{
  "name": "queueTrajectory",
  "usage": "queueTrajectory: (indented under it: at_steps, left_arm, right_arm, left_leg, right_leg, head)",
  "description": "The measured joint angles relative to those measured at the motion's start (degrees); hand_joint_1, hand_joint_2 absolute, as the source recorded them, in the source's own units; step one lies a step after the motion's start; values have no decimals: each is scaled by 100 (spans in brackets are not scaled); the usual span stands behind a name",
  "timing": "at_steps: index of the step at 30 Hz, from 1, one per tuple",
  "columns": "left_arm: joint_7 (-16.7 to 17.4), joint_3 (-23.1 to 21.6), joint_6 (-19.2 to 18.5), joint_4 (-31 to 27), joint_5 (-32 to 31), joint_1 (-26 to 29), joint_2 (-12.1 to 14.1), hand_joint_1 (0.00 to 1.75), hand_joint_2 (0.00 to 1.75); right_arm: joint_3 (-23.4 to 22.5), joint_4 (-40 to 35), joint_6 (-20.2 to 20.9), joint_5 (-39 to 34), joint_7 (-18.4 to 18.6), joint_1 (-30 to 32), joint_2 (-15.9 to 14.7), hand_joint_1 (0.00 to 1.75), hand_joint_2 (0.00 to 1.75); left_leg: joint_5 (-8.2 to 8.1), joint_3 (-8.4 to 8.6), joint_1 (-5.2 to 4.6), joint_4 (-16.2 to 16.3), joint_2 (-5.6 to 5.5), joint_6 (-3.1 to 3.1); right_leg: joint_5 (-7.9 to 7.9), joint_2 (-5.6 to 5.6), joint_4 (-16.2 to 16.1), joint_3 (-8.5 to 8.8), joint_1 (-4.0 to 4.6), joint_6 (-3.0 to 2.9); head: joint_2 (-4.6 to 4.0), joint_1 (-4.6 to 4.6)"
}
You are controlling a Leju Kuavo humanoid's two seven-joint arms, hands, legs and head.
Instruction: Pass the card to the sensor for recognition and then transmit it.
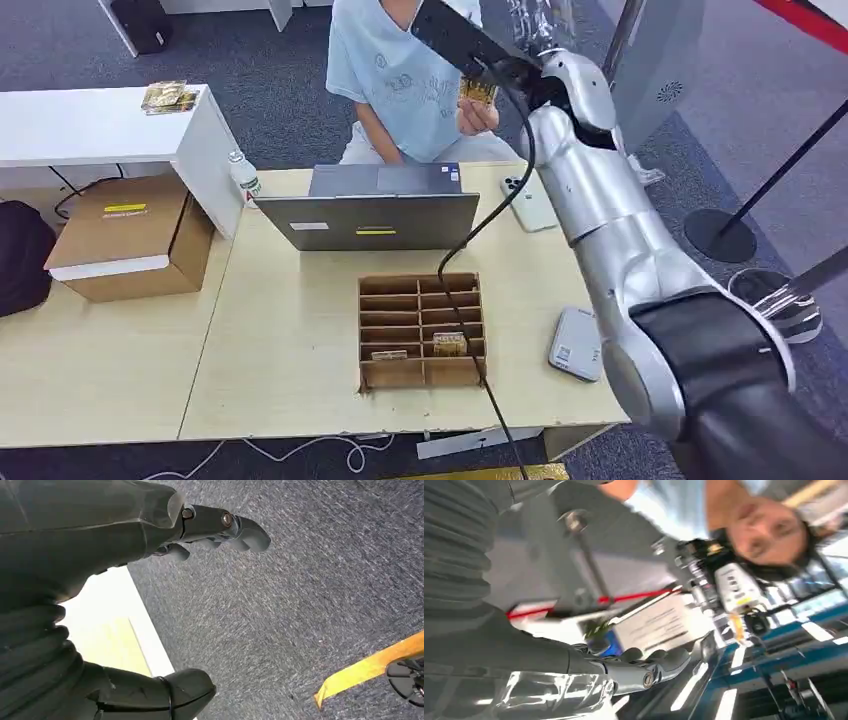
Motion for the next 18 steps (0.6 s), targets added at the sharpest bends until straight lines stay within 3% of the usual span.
queueTrajectory:
  at_steps: [5, 16, 18]
  left_arm:
    - [20, 107, 28, 0, 17, 11, -2, 0, 175]
    - [22, 201, 28, 0, 15, 8, -9, 0, 175]
    - [28, 203, 31, 0, 17, 7, -15, 0, 175]
  right_arm:
    - [-316, -1232, 6, -1146, -449, 738, -171, 0, 175]
    - [-353, -2047, -29, -1316, -427, 1122, -367, 0, 175]
    - [-353, -2140, -55, -1540, -570, 1183, -393, 0, 175]
  left_leg:
    - [0, -2, -2, 0, -5, 0]
    - [0, 0, 0, 0, 7, 0]
    - [0, 2, 0, 0, 7, 0]
  right_leg:
    - [0, -5, -2, 1, -1, 1]
    - [1, 7, 0, -3, 0, -1]
    - [0, 6, 0, -4, 0, -1]
  head:
    - [0, -2]
    - [0, -2]
    - [0, -4]
